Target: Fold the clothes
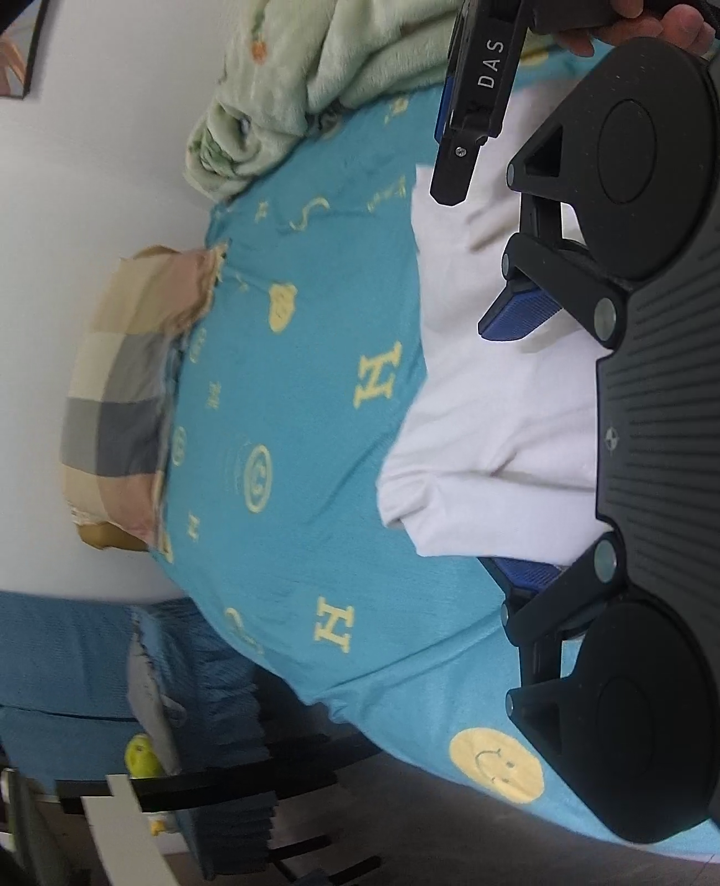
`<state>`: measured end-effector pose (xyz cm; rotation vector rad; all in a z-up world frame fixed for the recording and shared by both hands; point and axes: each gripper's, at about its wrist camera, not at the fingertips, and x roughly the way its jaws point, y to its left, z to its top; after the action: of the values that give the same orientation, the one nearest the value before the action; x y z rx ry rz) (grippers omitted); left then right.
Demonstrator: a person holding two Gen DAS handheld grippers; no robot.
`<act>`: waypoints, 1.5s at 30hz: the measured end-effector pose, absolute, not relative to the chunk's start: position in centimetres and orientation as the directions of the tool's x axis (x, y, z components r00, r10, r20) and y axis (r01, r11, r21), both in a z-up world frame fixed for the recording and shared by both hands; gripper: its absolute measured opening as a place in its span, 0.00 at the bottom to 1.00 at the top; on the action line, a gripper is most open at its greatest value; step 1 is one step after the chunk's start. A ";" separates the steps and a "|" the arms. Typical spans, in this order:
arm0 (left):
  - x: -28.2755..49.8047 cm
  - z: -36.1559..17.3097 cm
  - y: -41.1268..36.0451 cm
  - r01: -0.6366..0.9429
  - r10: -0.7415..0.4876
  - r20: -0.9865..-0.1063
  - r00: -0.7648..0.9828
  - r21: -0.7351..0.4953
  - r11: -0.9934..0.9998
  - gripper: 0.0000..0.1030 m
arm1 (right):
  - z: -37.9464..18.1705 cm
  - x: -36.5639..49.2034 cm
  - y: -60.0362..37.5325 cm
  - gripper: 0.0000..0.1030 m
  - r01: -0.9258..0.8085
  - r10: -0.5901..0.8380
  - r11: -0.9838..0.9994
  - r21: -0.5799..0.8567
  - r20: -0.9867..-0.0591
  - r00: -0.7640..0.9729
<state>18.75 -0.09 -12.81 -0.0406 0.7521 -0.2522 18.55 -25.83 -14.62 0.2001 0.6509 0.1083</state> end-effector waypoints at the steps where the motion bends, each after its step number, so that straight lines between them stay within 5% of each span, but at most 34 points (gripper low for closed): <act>1: 18.0 -12.1 0.0 0.216 -0.245 -0.659 0.711 -0.128 0.968 0.78 | -14.0 17.8 -25.9 0.68 -0.034 0.161 0.974 0.223 -0.581 0.797; 17: 4.2 -4.1 0.0 0.259 -0.285 -0.540 0.792 -0.125 0.958 0.86 | -6.9 3.5 -25.3 0.68 -0.103 0.206 0.963 0.249 -0.429 0.880; 36: 3.6 -6.1 -0.4 0.248 -0.268 -0.616 0.740 -0.121 0.961 1.00 | -9.4 2.6 -26.3 0.68 -0.004 0.213 0.922 0.388 -0.497 0.841; 45: 7.8 -11.5 5.6 -0.026 -0.478 -0.732 0.486 -0.559 0.829 1.00 | -13.9 4.5 -29.7 0.75 0.234 0.374 0.683 0.692 -0.607 0.701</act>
<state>7.84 5.55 -11.53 -0.5492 1.0379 -0.2924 4.50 -29.73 -13.88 0.8388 0.8143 0.0892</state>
